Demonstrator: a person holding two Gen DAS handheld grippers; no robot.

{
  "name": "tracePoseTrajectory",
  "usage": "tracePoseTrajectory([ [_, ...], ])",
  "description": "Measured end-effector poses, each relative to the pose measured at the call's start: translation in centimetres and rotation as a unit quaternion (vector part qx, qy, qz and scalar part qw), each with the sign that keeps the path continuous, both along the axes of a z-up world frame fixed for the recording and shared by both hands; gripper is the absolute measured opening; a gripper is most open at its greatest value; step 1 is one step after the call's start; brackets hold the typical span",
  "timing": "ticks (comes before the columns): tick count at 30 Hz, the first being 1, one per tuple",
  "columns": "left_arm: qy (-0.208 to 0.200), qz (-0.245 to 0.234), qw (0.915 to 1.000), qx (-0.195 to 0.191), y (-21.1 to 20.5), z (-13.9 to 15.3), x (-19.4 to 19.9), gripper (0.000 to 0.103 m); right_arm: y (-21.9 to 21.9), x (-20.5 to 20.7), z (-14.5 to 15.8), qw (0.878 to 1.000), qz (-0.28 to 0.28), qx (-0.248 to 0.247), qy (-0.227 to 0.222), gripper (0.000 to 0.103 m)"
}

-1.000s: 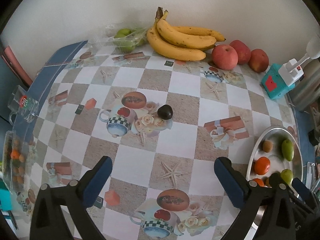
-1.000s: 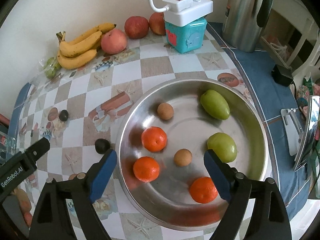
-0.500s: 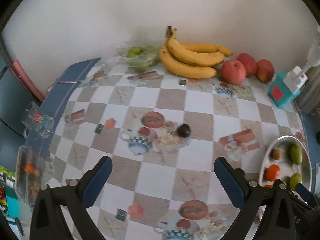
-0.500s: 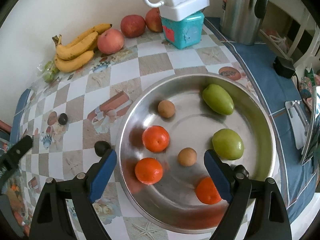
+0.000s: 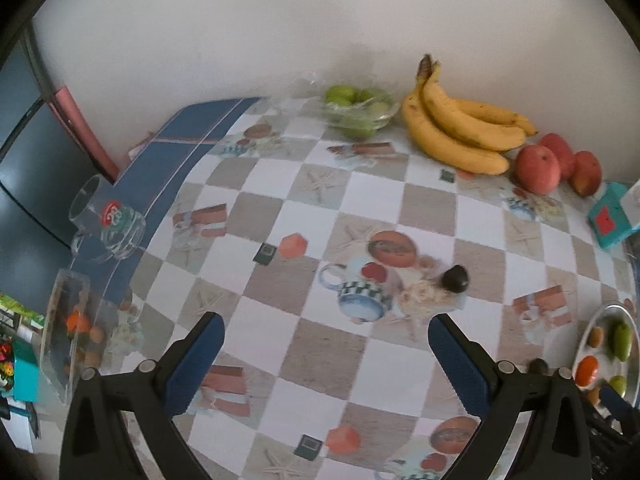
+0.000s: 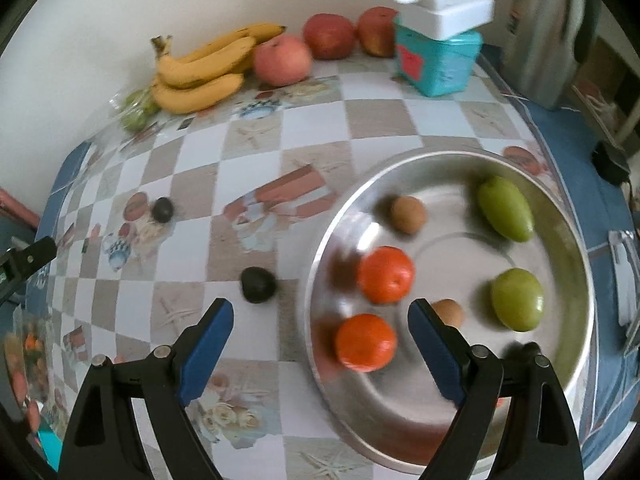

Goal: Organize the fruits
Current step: 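Move both grippers away from the plate toward the remaining dark fruits on the table, then lower the right gripper around a dark round fruit and close it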

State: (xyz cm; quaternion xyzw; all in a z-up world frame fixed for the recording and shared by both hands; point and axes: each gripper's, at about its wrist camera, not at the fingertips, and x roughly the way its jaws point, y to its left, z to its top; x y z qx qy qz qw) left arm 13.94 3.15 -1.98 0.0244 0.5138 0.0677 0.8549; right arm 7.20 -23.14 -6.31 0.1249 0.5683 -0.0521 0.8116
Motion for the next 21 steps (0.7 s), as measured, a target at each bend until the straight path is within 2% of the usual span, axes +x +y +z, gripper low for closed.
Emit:
tracePoseTrajectory([
  [10,0.028,-0.003,0.9996,-0.005,0.7,-1.6,0.7,0.103,2.9,1.2,0.5,0.998,0.054,0.008,-0.041,0.089],
  [15,0.055,0.017,0.9982,-0.017,0.5,-3.7,1.0,0.103,4.1,1.6,0.6,0.996,0.072,0.005,-0.051,0.089],
  [21,0.076,0.008,0.9970,-0.014,-0.8,-5.4,1.1,0.103,4.7,1.9,0.0,0.996,0.078,0.022,-0.046,0.089],
])
